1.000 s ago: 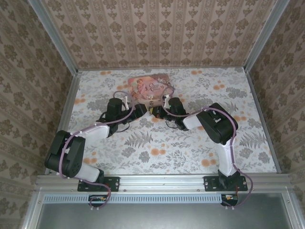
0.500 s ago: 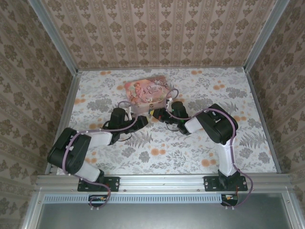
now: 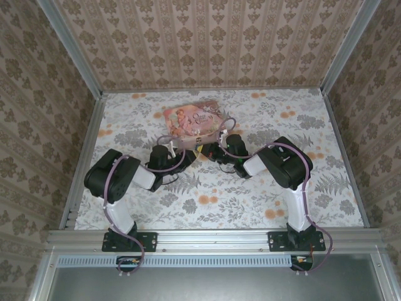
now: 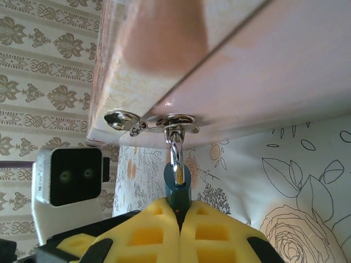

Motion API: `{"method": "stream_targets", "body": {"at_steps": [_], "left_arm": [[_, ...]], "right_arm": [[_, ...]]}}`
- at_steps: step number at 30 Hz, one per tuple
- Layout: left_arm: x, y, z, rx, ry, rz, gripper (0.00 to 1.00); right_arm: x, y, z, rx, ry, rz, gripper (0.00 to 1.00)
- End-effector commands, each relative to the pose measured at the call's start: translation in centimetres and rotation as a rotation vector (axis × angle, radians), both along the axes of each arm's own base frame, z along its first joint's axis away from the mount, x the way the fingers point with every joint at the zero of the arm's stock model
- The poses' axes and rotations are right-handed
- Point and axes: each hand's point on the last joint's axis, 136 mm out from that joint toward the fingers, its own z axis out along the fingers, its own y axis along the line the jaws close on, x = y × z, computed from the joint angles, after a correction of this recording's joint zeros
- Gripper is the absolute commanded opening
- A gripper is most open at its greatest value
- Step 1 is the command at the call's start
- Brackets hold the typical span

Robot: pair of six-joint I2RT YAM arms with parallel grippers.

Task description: Unlock a padlock with a key

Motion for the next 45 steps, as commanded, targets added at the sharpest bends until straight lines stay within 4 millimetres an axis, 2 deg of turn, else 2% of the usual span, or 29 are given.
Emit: {"method": "stream_targets", "body": {"at_steps": [1, 8, 15, 21, 32, 36, 42, 45], "left_arm": [[1.6, 0.2, 1.3, -0.092, -0.045, 0.063, 0.41], [1.9, 0.1, 0.6, -0.123, -0.028, 0.084, 0.40], [2.7, -0.1, 1.2, -0.134, -0.041, 0.094, 0.39], [3.3, -0.8, 1.2, -0.145, -0.039, 0.091, 0.33], [4.1, -1.2, 2.1, -0.154, -0.066, 0.115, 0.28], [4.2, -1.6, 2.2, -0.158, -0.065, 0.116, 0.20], [4.2, -1.6, 2.2, -0.162, -0.060, 0.121, 0.02], [4.1, -1.6, 2.1, -0.154, -0.054, 0.120, 0.00]], "right_arm": [[-0.9, 0.3, -0.4, 0.019, 0.014, 0.034, 0.00], [-0.9, 0.3, -0.7, 0.020, 0.017, 0.033, 0.00], [-0.9, 0.4, -0.9, 0.023, 0.020, 0.036, 0.00], [-1.0, 0.4, -1.1, 0.022, 0.025, 0.039, 0.00], [-1.4, 0.3, -1.6, 0.017, 0.030, 0.045, 0.00], [-1.5, 0.4, -1.6, 0.017, 0.029, 0.045, 0.00], [-1.7, 0.3, -1.9, 0.010, 0.035, 0.046, 0.00], [-1.7, 0.3, -2.0, 0.008, 0.037, 0.046, 0.00]]}}
